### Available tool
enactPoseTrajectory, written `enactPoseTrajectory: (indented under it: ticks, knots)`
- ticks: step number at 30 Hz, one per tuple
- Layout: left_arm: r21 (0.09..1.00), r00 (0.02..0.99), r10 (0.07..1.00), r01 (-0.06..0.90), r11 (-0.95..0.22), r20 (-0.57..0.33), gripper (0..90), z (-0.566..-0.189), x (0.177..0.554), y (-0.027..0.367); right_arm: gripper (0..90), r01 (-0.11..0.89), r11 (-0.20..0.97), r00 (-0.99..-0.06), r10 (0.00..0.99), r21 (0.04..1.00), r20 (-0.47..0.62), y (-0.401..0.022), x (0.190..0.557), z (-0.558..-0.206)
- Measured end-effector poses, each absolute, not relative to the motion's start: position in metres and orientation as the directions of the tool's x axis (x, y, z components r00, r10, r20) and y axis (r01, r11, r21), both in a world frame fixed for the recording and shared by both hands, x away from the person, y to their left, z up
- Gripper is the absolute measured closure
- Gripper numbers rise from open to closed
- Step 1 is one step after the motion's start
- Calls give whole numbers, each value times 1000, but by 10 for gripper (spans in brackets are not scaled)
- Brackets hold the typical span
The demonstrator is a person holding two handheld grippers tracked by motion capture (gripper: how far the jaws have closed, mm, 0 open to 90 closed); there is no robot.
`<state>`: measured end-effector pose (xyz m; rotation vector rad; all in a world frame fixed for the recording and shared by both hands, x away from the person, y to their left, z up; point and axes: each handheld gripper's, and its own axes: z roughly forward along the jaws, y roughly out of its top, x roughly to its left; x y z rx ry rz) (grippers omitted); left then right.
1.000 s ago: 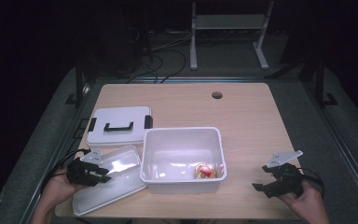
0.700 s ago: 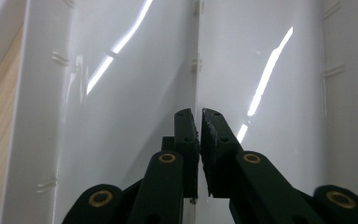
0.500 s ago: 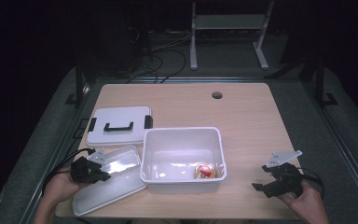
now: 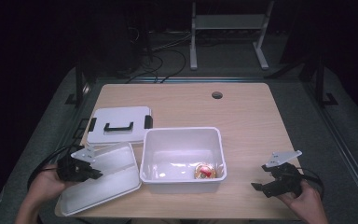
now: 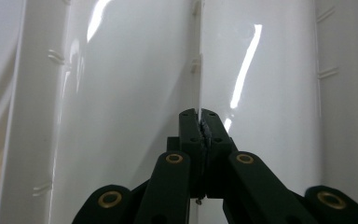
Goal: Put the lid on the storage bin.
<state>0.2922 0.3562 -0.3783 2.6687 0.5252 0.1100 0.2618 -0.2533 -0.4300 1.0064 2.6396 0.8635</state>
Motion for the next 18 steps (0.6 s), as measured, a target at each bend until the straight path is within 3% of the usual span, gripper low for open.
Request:
enactPoseTrajectory:
  ticks: [18]
  knots:
    - [520, 937, 347, 280, -807, 35, 893, -305, 290, 366, 205, 550, 594, -748, 663, 586, 30, -255, 263, -429]
